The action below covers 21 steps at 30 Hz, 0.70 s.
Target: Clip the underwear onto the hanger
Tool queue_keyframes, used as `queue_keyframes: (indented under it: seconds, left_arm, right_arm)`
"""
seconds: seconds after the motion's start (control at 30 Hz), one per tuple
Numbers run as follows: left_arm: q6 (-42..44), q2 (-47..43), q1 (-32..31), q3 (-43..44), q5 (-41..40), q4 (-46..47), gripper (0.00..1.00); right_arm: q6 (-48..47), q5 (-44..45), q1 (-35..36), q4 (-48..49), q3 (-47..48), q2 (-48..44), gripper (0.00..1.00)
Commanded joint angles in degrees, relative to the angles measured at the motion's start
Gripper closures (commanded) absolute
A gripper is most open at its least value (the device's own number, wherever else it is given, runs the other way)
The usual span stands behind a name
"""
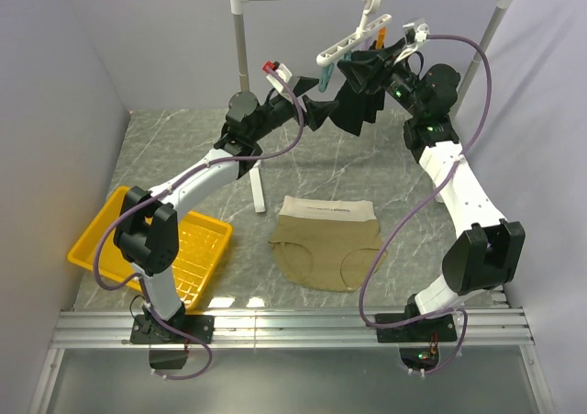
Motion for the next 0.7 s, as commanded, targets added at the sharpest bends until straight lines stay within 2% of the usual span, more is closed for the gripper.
queue_keyframes:
  seconds: [0.0,0.17,0.3,0.37,0.6,0.67]
  left_arm:
    - [-0.7,0.2,0.1,2.6,0.0,3.0,0.17]
    - [-0.6,0.4,0.2,2.5,-0.3,3.0,0.17]
    - [0.5,0.2,0.3,2.7,-0.7,2.8,0.17]
    - [1.0,0.5,0.5,3.7,-1.3,2.4,0.18]
    - [0.2,2.7,0.5,8.3,-1.4,2.3,0.19]
    - [-0.4,3.7,0.5,10.1,-1.3,2.2,0.19]
  right_arm:
    - [2.6,1.4,0.4,4.4,1.3,0.5,0.37]
    - [4.5,2.2,0.4,5.0,1.9,1.0,0.48]
    - [6.8,1.6,0.4,5.0,2.6,1.1,0.62]
    - [7.9,1.1,0.5,4.8,2.9,1.1,0.7]
    - [9.4,1.4,0.5,3.5,3.4,0.7,0.85]
    - [10.1,1.7,0.4,3.3,3.3,0.5,0.93]
